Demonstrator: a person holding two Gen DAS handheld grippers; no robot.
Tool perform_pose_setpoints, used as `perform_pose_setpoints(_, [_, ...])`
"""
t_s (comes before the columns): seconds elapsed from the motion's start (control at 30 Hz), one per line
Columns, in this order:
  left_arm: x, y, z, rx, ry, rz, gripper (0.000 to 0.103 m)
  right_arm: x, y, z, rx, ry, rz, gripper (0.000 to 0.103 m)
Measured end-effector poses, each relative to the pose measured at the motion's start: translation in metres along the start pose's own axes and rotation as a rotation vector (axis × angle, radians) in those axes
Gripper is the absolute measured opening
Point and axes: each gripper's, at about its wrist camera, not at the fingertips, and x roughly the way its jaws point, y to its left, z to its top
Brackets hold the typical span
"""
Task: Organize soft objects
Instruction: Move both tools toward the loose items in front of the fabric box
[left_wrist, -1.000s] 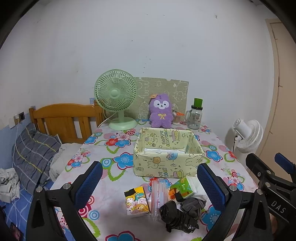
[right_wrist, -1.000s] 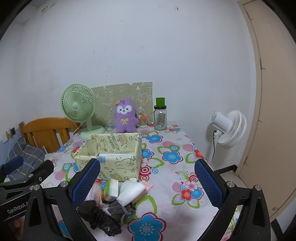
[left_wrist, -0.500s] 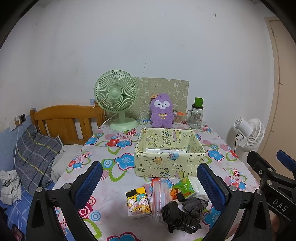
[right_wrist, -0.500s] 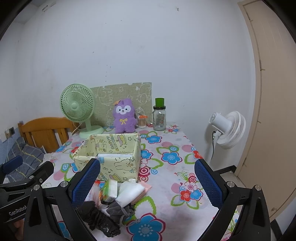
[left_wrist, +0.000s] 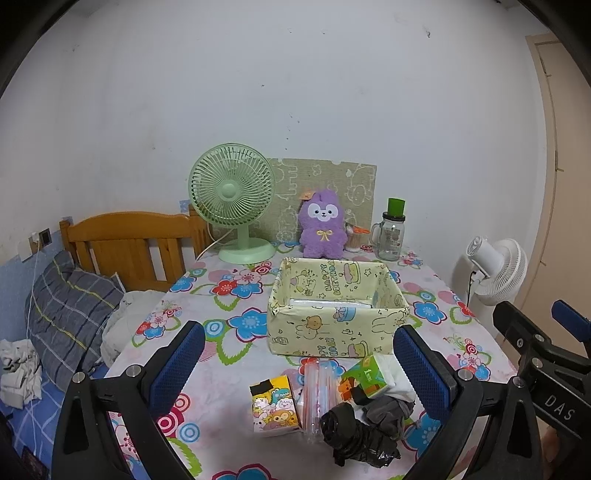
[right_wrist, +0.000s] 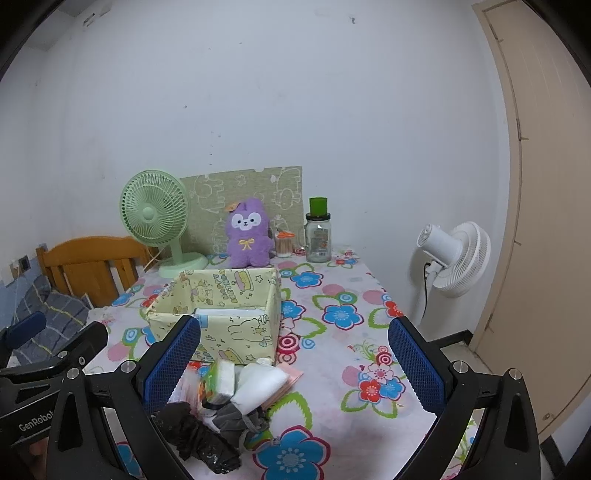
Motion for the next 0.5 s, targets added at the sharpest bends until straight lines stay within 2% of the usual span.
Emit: perform_pose_setpoints(0.5, [-0.001,0.0021,-0.0022,0.009,0.009,0.018,0.103,-0.0001,-0.0036,0.0004,0.013,0.004,0.017,0.103])
